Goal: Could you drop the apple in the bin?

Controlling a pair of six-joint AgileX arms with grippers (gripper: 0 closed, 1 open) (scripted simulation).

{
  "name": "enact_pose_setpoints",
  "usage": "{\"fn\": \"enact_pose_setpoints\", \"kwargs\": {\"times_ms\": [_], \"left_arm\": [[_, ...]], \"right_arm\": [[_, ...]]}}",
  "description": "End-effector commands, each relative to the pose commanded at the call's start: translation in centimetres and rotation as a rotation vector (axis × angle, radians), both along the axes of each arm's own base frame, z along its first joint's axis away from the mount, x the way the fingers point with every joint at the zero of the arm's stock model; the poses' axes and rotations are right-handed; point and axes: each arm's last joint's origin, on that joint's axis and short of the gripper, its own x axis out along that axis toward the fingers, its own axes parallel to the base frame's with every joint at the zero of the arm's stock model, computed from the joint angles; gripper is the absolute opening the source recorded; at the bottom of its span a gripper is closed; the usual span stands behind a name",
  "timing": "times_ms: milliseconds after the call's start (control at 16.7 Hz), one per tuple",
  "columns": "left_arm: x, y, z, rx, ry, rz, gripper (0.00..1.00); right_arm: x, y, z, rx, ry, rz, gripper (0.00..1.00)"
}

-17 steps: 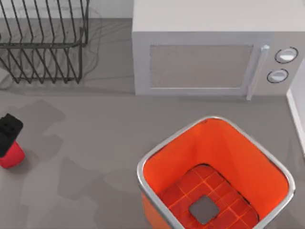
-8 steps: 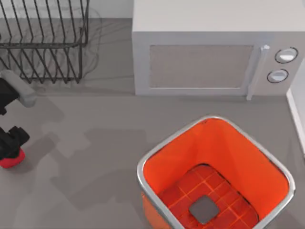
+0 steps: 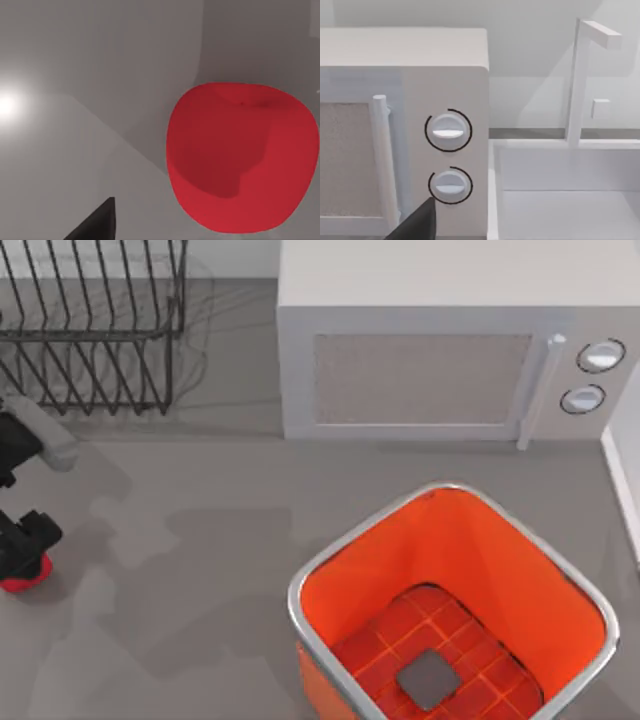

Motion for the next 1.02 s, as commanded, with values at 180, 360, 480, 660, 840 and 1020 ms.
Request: {"fn": "enact_pose_setpoints", "kwargs": {"times_ms": [180,360,480,660,840,1020], "left_arm": [[0.2,0.0,-2.5,0.0,-0.004,0.002,1.0],[0.2,0.1,-5.3,0.0,-0.011,0.002,1.0],[0.0,0.1,-6.4,0.0,-0.003,0.001,1.0],[0.0,0.1,-6.5,0.0,-0.002,0.001,1.0],[0.0,0.1,-6.5,0.0,-0.002,0.001,0.85],[0.0,0.1,-6.5,0.0,-0.002,0.001,0.62]], "right_arm": [[0.0,0.0,0.0,0.0,0.0,0.0,1.0],[0.0,0.0,0.0,0.0,0.0,0.0,1.0],[0.0,0.0,0.0,0.0,0.0,0.0,1.0],[0.0,0.0,0.0,0.0,0.0,0.0,1.0],[0.0,0.0,0.0,0.0,0.0,0.0,1.0],[0.0,0.0,0.0,0.0,0.0,0.0,1.0]]}}
